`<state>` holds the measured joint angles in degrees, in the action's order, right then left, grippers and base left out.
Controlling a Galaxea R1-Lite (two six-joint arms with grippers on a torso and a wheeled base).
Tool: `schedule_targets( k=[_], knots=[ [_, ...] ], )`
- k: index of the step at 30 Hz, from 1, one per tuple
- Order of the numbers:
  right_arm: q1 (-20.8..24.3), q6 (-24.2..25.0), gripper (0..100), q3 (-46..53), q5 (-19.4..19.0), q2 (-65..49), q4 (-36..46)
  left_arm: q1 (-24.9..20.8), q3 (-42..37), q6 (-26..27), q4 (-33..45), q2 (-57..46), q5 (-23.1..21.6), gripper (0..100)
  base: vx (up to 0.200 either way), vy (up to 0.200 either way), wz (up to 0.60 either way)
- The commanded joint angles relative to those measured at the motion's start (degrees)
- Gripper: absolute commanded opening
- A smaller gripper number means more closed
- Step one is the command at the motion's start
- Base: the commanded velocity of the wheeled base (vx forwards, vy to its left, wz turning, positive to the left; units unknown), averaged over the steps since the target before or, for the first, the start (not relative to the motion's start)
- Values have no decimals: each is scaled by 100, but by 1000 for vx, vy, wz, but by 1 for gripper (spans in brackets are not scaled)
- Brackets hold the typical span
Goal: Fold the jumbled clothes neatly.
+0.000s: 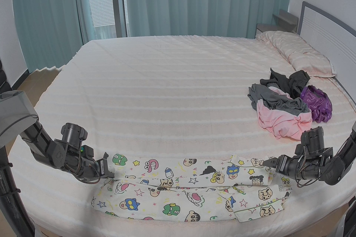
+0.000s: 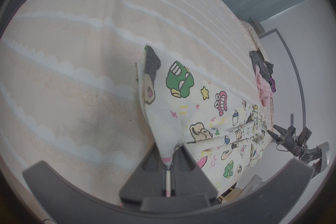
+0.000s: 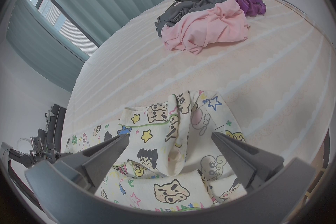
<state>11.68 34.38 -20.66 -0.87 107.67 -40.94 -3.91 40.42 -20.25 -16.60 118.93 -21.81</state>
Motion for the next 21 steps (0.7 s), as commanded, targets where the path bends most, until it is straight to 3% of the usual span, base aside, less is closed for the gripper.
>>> schedule_targets(
  k=[1, 11, 19, 20, 21],
  knots=[
    [-16, 8, 100, 1, -1, -141, -2, 66, -35, 3, -1, -256, 10, 0, 0, 0, 0],
    [-34, 16, 100, 10, -1, -246, -2, 268, -61, 30, -1, -318, 10, 0, 0, 0, 0],
    [-34, 16, 100, 1, -1, -246, -2, 163, -96, 47, -18, -177, 10, 0, 0, 0, 0],
    [-34, 25, 100, 1, -1, -246, -2, 154, -105, 39, -18, -151, 10, 100, 0, 0, 0],
    [-34, 25, 100, 1, -1, -246, -2, 145, -105, 39, -18, -125, 10, 100, 0, 0, 0]
  ],
)
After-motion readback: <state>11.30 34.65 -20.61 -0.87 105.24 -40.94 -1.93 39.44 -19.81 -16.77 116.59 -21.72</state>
